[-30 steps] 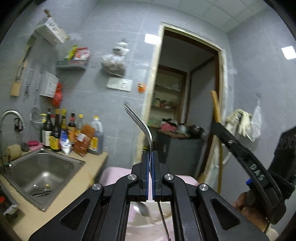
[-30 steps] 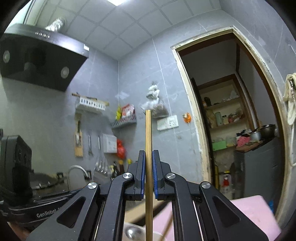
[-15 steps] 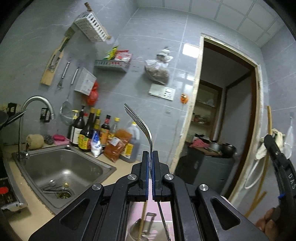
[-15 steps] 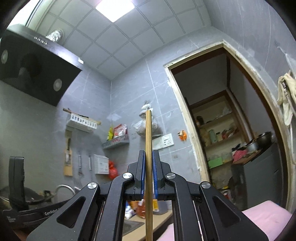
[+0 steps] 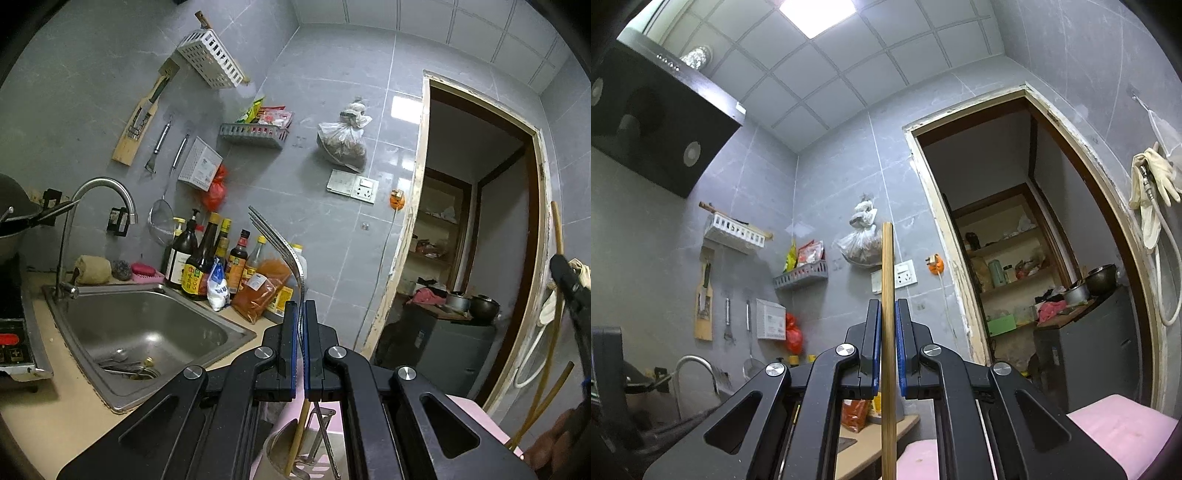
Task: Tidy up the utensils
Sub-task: 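Carry the chopstick and the fork over the white caddy with both grippers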
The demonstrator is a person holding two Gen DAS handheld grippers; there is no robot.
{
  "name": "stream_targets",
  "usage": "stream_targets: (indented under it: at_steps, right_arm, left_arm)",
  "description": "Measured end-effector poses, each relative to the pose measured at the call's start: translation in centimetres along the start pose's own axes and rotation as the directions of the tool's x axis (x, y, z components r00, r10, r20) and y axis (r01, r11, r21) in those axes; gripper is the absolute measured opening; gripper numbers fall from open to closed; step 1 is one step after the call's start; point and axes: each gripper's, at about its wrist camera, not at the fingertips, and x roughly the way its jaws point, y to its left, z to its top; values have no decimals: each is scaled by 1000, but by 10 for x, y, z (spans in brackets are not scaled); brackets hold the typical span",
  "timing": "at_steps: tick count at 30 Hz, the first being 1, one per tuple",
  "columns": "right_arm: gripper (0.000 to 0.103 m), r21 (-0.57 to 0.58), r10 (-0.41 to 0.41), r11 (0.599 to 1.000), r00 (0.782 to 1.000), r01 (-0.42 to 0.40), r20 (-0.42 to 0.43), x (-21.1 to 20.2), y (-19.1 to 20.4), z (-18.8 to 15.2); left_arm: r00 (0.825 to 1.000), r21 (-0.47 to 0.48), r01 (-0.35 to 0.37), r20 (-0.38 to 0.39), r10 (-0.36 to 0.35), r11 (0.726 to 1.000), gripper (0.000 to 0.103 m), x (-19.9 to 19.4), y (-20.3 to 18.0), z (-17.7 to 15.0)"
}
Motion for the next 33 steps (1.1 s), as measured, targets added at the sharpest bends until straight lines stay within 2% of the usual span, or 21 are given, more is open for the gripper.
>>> stream_targets:
  at_steps: [6, 15, 21, 33]
  right_arm:
    - [5, 18, 19, 1000, 999, -20, 34, -3, 4, 11]
    - [5, -54, -51, 997, 998, 48, -46, 14, 17, -1]
    - [5, -90, -81, 993, 996, 76, -48, 14, 21, -5]
    - [5, -78, -70, 995, 997, 67, -38, 9, 17, -4]
  left_arm:
    - [1000, 21, -16, 7, 16, 1000, 1, 0, -3, -8]
    - [1000, 34, -18, -4, 18, 999, 1, 0, -5, -16]
    - [1000, 44, -18, -8, 19, 999, 1, -1, -7, -18]
    - [1000, 57, 2, -28, 0, 998, 1, 2, -10, -24]
